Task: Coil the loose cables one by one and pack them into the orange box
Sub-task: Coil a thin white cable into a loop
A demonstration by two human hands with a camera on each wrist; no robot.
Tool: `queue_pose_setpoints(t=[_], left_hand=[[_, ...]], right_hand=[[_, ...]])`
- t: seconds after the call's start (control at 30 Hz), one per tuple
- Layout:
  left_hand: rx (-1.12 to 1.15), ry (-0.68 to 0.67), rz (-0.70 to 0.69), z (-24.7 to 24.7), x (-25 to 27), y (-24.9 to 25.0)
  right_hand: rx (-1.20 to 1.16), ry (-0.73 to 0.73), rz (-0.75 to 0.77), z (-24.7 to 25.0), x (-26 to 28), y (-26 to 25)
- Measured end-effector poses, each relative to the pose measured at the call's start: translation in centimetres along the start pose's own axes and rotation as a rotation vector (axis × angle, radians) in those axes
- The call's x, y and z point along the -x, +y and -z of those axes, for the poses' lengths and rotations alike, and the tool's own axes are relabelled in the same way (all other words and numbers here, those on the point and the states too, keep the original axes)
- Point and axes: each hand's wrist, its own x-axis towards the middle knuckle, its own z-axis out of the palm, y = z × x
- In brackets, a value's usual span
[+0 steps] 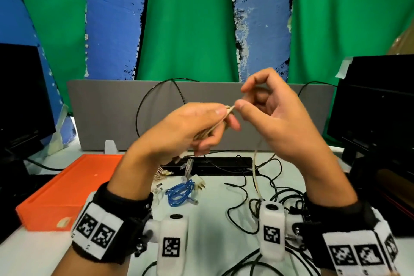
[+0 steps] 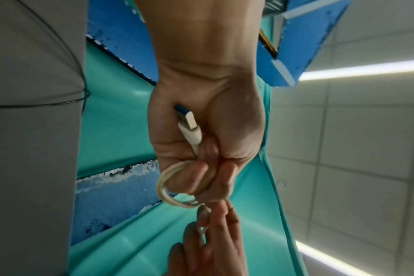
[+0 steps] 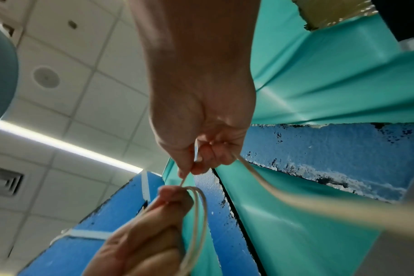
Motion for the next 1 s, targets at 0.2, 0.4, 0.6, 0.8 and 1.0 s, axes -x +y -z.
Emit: queue_pose_setpoints(t=[0.2, 0.4, 0.6, 0.8, 1.0], left_hand=[[0.603, -0.101, -0.003, 1.0, 0.6, -0.3], [0.485, -0.078, 0.056, 1.4, 0.5, -0.4], [0.698, -0.010, 0.141, 0.4, 0.0, 0.7], [1.006, -0.046, -0.019, -0.7, -0.6, 1.1], [0.997, 0.268, -0.313, 3.0, 0.3, 1.3]], right_hand=[[0.161, 0.054, 0.072, -2.5, -0.2, 0.3], [0.150, 0.119, 0.019, -4.0, 0.0, 0.2], [0.273, 0.177, 0.129, -4.0, 0.2, -0.3], [-0.224, 0.132, -0.080, -3.2, -0.3, 0.5], [0.403, -0.108, -0.100, -3.1, 0.0, 2.4]])
